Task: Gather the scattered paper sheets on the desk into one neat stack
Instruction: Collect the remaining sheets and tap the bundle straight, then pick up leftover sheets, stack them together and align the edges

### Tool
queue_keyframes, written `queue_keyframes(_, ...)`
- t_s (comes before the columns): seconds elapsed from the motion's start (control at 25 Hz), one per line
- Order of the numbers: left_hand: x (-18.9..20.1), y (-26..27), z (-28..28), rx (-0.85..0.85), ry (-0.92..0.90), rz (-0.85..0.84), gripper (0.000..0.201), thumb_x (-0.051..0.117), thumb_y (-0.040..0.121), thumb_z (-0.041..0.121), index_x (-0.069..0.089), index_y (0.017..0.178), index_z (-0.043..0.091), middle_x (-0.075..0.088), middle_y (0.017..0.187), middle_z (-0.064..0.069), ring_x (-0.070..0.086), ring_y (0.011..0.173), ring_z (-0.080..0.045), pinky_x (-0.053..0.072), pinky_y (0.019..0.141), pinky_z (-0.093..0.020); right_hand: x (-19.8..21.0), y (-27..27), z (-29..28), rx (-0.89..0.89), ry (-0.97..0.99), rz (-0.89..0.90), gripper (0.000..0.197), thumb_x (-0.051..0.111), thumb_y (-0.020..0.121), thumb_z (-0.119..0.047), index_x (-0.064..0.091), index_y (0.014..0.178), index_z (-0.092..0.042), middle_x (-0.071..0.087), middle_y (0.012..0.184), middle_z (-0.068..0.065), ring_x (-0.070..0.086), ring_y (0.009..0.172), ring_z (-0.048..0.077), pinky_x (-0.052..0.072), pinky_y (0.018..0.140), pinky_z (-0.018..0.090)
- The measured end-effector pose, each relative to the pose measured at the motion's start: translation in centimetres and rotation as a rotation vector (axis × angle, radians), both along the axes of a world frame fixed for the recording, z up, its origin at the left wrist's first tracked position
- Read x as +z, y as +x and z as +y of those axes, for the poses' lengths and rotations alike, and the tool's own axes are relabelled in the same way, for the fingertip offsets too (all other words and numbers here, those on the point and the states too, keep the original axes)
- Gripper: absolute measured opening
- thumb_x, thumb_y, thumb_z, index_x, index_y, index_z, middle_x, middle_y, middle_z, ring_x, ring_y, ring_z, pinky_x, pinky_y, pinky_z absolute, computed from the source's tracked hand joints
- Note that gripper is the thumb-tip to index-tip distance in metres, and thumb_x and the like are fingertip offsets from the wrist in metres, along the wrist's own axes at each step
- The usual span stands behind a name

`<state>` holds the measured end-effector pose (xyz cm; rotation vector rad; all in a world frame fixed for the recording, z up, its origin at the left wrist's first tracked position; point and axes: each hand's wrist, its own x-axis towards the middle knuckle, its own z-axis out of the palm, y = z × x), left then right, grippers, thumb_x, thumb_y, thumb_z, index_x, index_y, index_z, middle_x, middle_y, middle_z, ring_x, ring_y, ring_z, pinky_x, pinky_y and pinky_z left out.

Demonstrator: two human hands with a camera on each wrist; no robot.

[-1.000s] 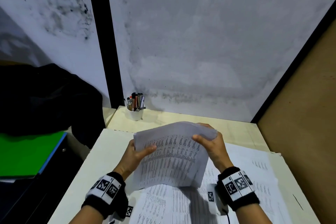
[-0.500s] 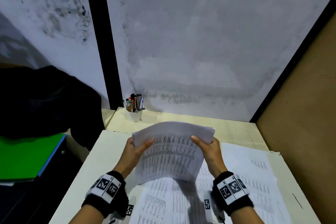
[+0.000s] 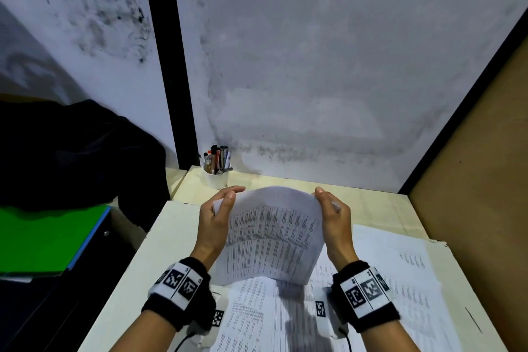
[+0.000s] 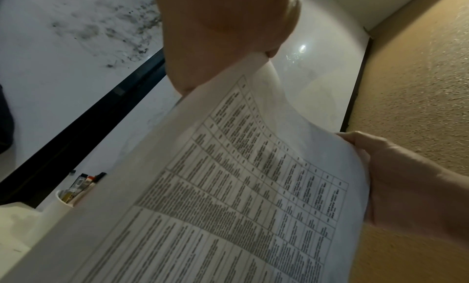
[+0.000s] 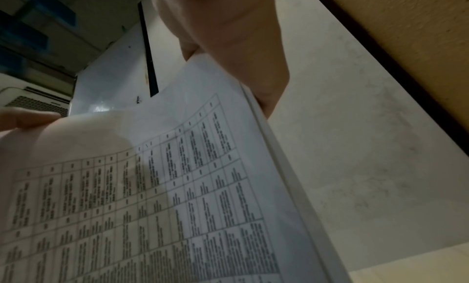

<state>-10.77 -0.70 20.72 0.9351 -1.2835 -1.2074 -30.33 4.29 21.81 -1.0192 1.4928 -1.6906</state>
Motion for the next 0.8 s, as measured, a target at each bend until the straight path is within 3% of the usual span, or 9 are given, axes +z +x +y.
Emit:
queue_keyframes(0.12, -0.1, 0.0, 0.0, -0.03, 0.004, 0.015, 0.041, 0.046, 0.065, 0.053, 0.067, 0.086, 0.024, 0.064, 0.088, -0.001, 0.062, 0.067, -0.003, 0.05, 0.054, -0.016, 0.0, -0.2, 0.0, 0.02, 0.027, 0.003, 0.04, 0.05, 0.092, -0.024, 0.048, 0.053, -0.017, 0.042, 0.045, -0.012, 0.037, 0.044, 0.004, 0.027, 0.053, 0.025)
queue_keyframes(0.24, 0.3, -0.1, 0.1, -0.035, 0.004, 0.008, 0.043, 0.045, 0.065, 0.051, 0.068, 0.084, 0.021, 0.065, 0.082, -0.003, 0.062, 0.063, -0.002, 0.049, 0.051, -0.015, 0.0, -0.4, 0.0, 0.027, 0.017, 0.025, 0.036, 0.051, 0.092, -0.028, 0.053, 0.058, -0.016, 0.047, 0.049, -0.011, 0.042, 0.047, 0.004, 0.032, 0.052, 0.024)
queue_keyframes(0.32, 0.2, -0.1, 0.0, -0.054, 0.001, 0.013, 0.041, 0.048, 0.064, 0.052, 0.068, 0.085, 0.022, 0.067, 0.074, 0.004, 0.062, 0.06, -0.003, 0.049, 0.049, -0.015, -0.2, -0.6, 0.2, 0.076, 0.011, 0.043, 0.026, 0.06, 0.084, -0.037, 0.06, 0.067, -0.017, 0.057, 0.058, -0.011, 0.052, 0.055, 0.004, 0.042, 0.055, 0.019)
queue_keyframes(0.4, -0.5, 0.2, 0.0, -0.058, 0.033, 0.0, 0.039, 0.059, 0.063, 0.052, 0.067, 0.088, 0.023, 0.069, 0.07, 0.005, 0.064, 0.06, -0.005, 0.05, 0.05, -0.016, -0.9, -0.6, 0.4, 0.146, 0.044, 0.035, 0.009, 0.069, 0.079, -0.029, 0.065, 0.076, -0.021, 0.066, 0.071, -0.009, 0.063, 0.067, 0.006, 0.051, 0.062, 0.018)
queue_keyframes(0.48, -2.1, 0.7, 0.2, -0.044, 0.092, -0.037, 0.047, 0.072, 0.057, 0.056, 0.067, 0.086, 0.019, 0.074, 0.069, 0.004, 0.069, 0.065, -0.008, 0.052, 0.054, -0.017, -2.4, -0.6, 0.8, 0.147, 0.162, 0.067, 0.006, 0.068, 0.08, -0.018, 0.065, 0.084, -0.021, 0.069, 0.083, 0.002, 0.067, 0.082, 0.019, 0.052, 0.069, 0.022)
queue_keyframes(0.56, -3.1, 1.1, 0.9, -0.051, 0.116, -0.076, 0.057, 0.072, 0.049, 0.064, 0.069, 0.08, 0.015, 0.076, 0.068, 0.007, 0.071, 0.067, -0.011, 0.054, 0.056, -0.017, -3.3, -0.3, 1.1, 0.102, 0.244, 0.128, 0.006, 0.065, 0.083, -0.018, 0.063, 0.089, -0.018, 0.068, 0.087, 0.006, 0.066, 0.087, 0.025, 0.049, 0.067, 0.021)
queue_keyframes(0.6, -3.1, 1.3, 1.1, -0.046, 0.122, -0.074, 0.051, 0.072, 0.054, 0.06, 0.069, 0.078, 0.015, 0.076, 0.068, 0.008, 0.072, 0.066, -0.011, 0.054, 0.055, -0.017, -3.2, -0.2, 1.3, 0.089, 0.241, 0.141, 0.003, 0.064, 0.084, -0.019, 0.063, 0.087, -0.019, 0.068, 0.084, 0.006, 0.066, 0.083, 0.023, 0.049, 0.065, 0.019)
queue_keyframes(0.72, -3.6, 1.5, 1.9, -0.013, 0.161, -0.053, 0.009, 0.065, 0.081, 0.022, 0.066, 0.077, 0.014, 0.075, 0.063, 0.01, 0.071, 0.063, -0.01, 0.055, 0.054, -0.016, -3.2, 0.1, 1.9, 0.102, 0.181, 0.114, 0.013, 0.059, 0.088, -0.019, 0.064, 0.077, -0.024, 0.067, 0.073, -0.007, 0.065, 0.063, -0.002, 0.047, 0.054, 0.007)
queue_keyframes(0.8, -5.1, 1.6, 2.6, -0.064, 0.198, -0.104, 0.022, 0.069, 0.076, 0.034, 0.067, 0.084, 0.014, 0.077, 0.072, 0.007, 0.073, 0.071, -0.016, 0.056, 0.056, -0.02, -4.0, 0.6, 2.7, 0.115, 0.221, 0.105, 0.015, 0.057, 0.089, -0.022, 0.062, 0.075, -0.023, 0.065, 0.07, -0.008, 0.064, 0.06, -0.003, 0.046, 0.052, 0.007)
